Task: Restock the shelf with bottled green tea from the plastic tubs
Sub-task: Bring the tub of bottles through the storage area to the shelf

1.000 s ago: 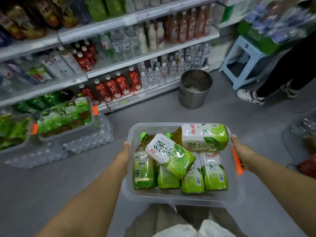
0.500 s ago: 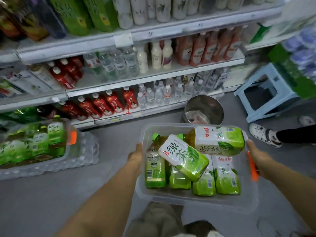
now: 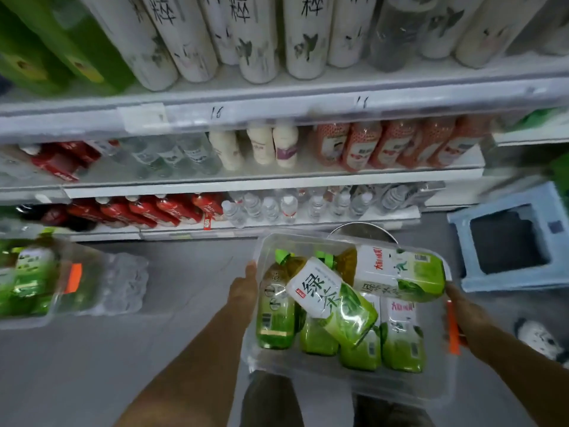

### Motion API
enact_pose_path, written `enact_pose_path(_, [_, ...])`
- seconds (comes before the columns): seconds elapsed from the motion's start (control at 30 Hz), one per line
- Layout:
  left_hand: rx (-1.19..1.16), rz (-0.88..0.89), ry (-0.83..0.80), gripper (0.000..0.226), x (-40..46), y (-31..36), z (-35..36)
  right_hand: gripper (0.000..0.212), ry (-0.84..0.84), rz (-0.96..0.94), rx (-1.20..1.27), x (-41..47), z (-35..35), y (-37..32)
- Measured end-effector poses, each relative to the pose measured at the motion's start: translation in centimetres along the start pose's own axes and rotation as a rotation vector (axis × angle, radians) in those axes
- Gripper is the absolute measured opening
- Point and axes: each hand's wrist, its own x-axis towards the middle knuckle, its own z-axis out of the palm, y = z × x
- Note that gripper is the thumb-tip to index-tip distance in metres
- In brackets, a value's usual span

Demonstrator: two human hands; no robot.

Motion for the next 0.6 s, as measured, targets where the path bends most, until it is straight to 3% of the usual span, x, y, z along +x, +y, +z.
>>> enact_pose_path(0.17, [-0.018, -0.063, -0.001, 0.083, 2.4, 2.1, 7.0, 0.054, -0.033, -0.026, -0.072, 8.5, -2.0, -5.1])
enact_pose_path(0.33, [-0.026, -0.027, 0.020, 0.079, 5.0, 3.4, 12.8, 0.061, -0.031, -0.036, -0.186, 16.5, -2.7, -8.1])
enact_pose_path(0.6, [-0.071, -0.073, 0.082, 0.080, 8.2, 5.4, 17.2, 0.061, -0.074, -0.127, -0.310, 24.6, -2.1, -11.5])
